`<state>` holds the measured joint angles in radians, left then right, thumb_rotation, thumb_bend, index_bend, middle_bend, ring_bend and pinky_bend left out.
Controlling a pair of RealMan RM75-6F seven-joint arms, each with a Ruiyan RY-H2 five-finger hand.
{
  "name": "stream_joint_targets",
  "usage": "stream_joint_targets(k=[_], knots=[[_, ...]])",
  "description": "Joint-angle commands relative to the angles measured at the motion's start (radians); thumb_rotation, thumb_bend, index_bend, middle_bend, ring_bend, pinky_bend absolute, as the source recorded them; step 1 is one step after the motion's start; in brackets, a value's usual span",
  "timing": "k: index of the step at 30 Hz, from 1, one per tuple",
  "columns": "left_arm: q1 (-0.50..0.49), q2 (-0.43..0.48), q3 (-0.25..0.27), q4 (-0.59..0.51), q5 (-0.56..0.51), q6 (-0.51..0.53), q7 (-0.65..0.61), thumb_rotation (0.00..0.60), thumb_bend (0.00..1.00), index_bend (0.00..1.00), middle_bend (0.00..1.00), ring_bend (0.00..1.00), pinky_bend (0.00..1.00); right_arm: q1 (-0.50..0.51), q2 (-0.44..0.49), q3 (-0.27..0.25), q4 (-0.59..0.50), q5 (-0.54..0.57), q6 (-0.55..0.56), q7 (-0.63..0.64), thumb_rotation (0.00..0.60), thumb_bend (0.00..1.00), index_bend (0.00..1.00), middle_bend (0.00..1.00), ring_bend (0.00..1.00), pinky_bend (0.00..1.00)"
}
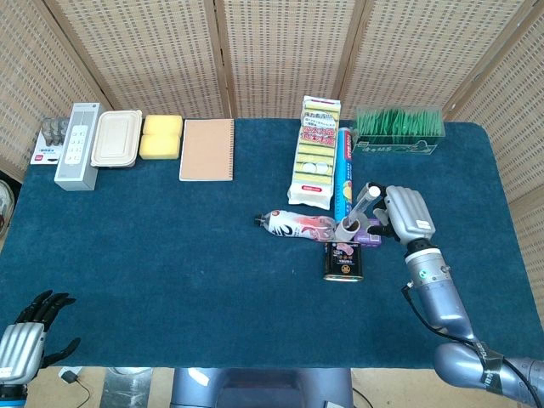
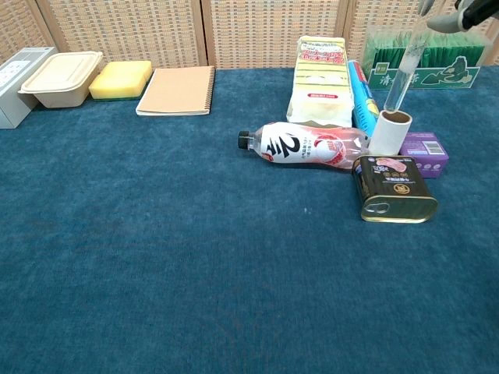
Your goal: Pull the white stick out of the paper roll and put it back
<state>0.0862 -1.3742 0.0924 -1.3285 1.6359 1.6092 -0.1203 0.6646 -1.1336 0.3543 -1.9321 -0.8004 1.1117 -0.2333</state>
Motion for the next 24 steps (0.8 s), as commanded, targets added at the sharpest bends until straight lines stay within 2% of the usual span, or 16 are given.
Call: stream_joint_targets(k=[1, 24], knots=[[0.000, 0.000, 0.000, 0.000, 0.000, 0.000, 0.000, 0.600, 0.18, 0.25, 0.22, 0.12, 0.25, 0.002, -0.003, -0.004, 0.004, 0.000, 0.000, -0.001, 0.600, 0.50, 0.94, 0.97, 0.98, 0.87], [-0.005, 0.004, 0.000, -0.019, -0.002, -0.016, 0.025, 0.600, 0.18, 0.25, 0.22, 0.12, 0.25, 0.012, -0.040, -0.037, 0.069, -0.018, 0.006, -0.010, 0.600, 0.50, 0.94, 0.97, 0.98, 0.87]])
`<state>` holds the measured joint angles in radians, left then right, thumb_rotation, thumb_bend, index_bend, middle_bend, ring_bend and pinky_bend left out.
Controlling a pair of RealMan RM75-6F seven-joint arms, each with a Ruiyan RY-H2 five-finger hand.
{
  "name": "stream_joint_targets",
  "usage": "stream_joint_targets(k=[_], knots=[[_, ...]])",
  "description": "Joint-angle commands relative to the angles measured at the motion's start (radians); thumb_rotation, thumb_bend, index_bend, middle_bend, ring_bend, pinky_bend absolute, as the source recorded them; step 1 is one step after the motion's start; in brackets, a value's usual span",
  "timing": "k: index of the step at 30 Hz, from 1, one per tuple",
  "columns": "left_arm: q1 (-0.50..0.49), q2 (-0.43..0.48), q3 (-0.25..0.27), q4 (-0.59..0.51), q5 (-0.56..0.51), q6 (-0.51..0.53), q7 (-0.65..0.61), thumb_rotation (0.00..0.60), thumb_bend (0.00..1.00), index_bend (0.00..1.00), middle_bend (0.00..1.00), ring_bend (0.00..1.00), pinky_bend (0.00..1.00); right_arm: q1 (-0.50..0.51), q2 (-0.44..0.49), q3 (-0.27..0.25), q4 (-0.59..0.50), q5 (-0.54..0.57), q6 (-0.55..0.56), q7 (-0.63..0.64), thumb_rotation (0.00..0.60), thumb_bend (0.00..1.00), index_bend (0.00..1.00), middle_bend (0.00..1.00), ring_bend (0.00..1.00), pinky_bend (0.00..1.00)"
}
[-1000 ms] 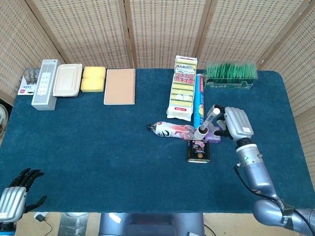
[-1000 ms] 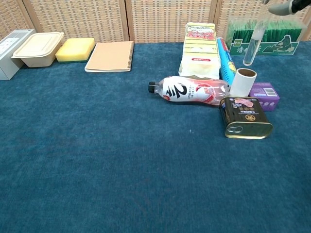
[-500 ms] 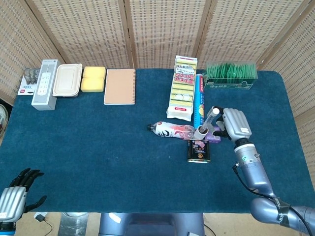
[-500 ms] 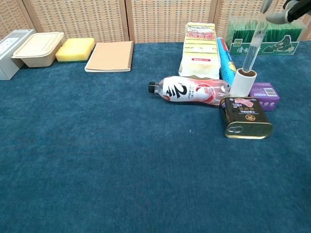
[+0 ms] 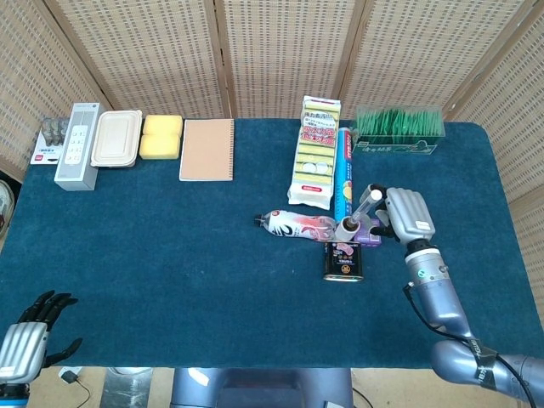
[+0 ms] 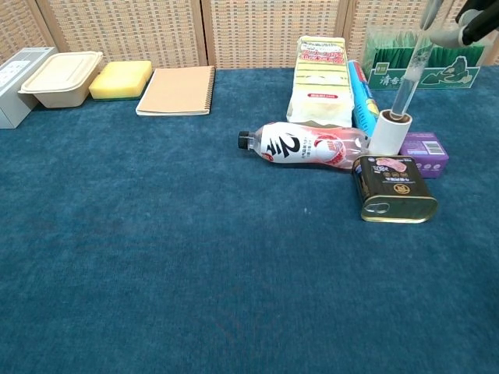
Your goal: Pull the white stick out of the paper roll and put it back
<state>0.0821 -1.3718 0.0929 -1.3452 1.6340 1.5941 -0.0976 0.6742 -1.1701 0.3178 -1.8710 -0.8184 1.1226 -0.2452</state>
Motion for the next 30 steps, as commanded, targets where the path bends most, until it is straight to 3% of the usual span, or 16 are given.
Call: stream_joint_targets(k=[1, 30], knots=[[-0.001, 0.002, 0.000, -0.004, 0.000, -0.001, 0.004, 0.600, 0.18, 0.25, 0.22, 0.12, 0.25, 0.003, -0.005, -0.001, 0.011, 0.001, -0.006, 0.003, 0.600, 0.50, 0.94, 0.97, 0.98, 0.87], [-0.005, 0.006, -0.003, -0.021, -0.008, -0.012, 0.022, 0.600, 0.18, 0.25, 0.22, 0.12, 0.25, 0.011, -0.042, -0.020, 0.070, -0.005, -0.031, 0.006, 0.600, 0.50, 0.94, 0.97, 0.98, 0.87]])
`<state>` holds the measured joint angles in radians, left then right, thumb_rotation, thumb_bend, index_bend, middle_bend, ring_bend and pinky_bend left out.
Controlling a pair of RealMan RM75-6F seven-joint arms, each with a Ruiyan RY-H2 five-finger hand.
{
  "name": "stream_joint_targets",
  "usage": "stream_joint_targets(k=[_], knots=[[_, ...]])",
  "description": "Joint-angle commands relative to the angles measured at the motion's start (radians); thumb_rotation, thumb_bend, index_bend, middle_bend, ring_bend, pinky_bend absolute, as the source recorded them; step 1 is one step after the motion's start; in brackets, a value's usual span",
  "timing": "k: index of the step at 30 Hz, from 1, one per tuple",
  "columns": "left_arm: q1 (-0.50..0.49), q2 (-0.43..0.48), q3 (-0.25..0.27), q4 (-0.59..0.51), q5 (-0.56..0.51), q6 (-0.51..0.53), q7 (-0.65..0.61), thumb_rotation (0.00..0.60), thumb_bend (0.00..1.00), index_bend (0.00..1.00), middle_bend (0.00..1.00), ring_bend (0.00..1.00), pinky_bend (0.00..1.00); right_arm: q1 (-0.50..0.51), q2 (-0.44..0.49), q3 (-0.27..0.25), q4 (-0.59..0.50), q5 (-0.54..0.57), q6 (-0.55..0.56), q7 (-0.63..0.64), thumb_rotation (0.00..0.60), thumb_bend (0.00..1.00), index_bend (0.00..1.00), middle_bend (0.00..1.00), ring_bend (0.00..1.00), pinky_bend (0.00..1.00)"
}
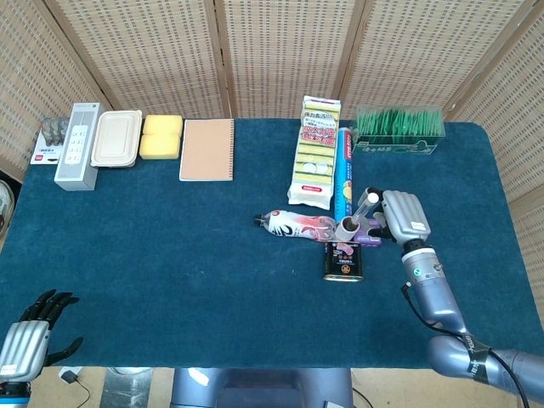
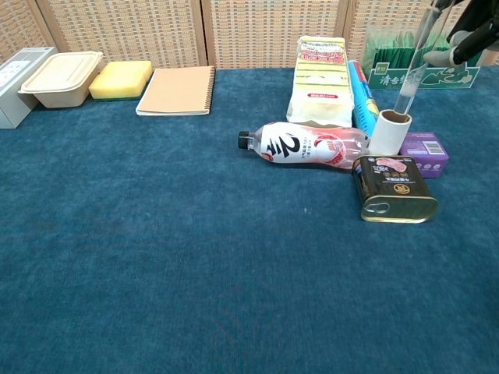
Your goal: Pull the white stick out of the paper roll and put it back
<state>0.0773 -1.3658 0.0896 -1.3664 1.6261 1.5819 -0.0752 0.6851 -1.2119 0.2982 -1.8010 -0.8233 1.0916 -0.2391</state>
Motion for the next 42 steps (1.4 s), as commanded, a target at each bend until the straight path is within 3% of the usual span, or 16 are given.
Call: stream_joint_targets(k=[1, 42], knots=[[0.000, 0.000, 0.000, 0.000, 0.000, 0.000, -0.001, 0.600, 0.18, 0.25, 0.22, 0.12, 0.25, -0.001, -0.001, -0.001, 0.000, -0.001, 0.000, -0.001, 0.600, 0.50, 0.94, 0.97, 0.98, 0.87], [0.001, -0.005, 0.002, 0.010, -0.001, -0.003, -0.011, 0.600, 0.18, 0.25, 0.22, 0.12, 0.25, 0.027, -0.090, -0.009, 0.093, 0.053, -0.040, -0.006, 0.600, 0.50, 0.94, 0.97, 0.98, 0.87]])
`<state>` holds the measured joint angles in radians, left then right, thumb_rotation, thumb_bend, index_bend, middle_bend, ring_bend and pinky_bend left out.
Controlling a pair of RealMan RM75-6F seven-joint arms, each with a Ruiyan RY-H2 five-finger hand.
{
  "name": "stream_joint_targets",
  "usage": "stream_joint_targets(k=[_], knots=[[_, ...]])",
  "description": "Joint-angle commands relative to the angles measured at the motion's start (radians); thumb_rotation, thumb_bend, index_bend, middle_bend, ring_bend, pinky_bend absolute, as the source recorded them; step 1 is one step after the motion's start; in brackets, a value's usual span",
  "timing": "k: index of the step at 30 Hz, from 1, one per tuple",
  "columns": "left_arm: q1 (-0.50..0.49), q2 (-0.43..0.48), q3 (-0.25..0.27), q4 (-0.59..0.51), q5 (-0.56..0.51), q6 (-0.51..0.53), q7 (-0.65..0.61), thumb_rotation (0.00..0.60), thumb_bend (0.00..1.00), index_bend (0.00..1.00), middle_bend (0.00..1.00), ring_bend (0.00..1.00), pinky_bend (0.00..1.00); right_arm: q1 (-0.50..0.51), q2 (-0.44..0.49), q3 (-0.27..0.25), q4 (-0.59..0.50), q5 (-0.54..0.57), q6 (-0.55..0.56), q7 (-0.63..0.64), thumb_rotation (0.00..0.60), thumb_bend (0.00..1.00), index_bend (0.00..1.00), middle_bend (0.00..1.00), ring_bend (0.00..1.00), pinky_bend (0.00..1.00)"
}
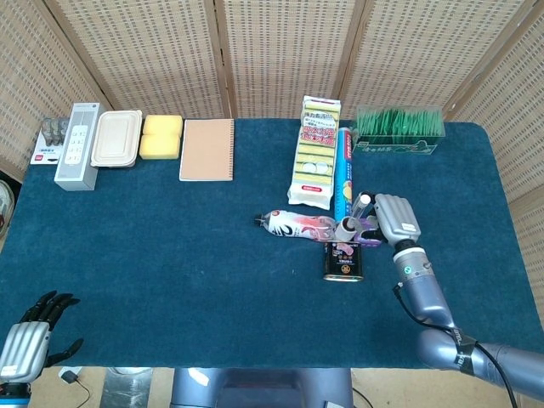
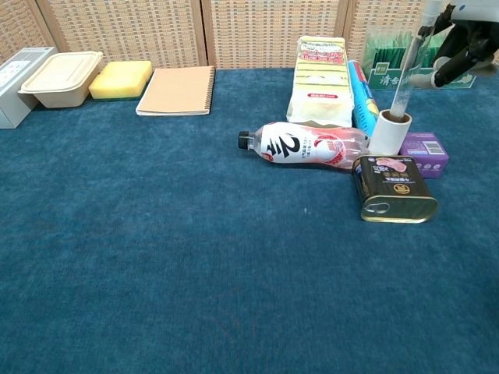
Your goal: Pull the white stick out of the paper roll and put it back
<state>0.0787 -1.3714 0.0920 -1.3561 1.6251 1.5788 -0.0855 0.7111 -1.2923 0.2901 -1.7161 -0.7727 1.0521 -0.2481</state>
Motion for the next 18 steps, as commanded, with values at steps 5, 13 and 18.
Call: stream_joint_targets(k=[5, 13, 18], knots=[[-0.001, 0.002, 0.001, -0.004, 0.001, -0.002, 0.001, 0.600, 0.18, 0.25, 0.22, 0.12, 0.25, 0.003, -0.025, -0.002, 0.024, 0.003, -0.006, 0.007, 0.600, 0.49, 0.94, 0.97, 0.97, 0.87], [-0.004, 0.004, 0.000, -0.008, 0.000, -0.006, 0.002, 0.600, 0.18, 0.25, 0.22, 0.12, 0.25, 0.004, -0.040, -0.007, 0.041, -0.001, -0.008, 0.006, 0.600, 0.49, 0.93, 0.94, 0.93, 0.86], [-0.005, 0.005, -0.001, -0.009, -0.001, -0.007, 0.003, 0.600, 0.18, 0.25, 0.22, 0.12, 0.25, 0.003, -0.038, -0.010, 0.044, -0.006, -0.017, 0.007, 0.600, 0.49, 0.88, 0.89, 0.89, 0.81]])
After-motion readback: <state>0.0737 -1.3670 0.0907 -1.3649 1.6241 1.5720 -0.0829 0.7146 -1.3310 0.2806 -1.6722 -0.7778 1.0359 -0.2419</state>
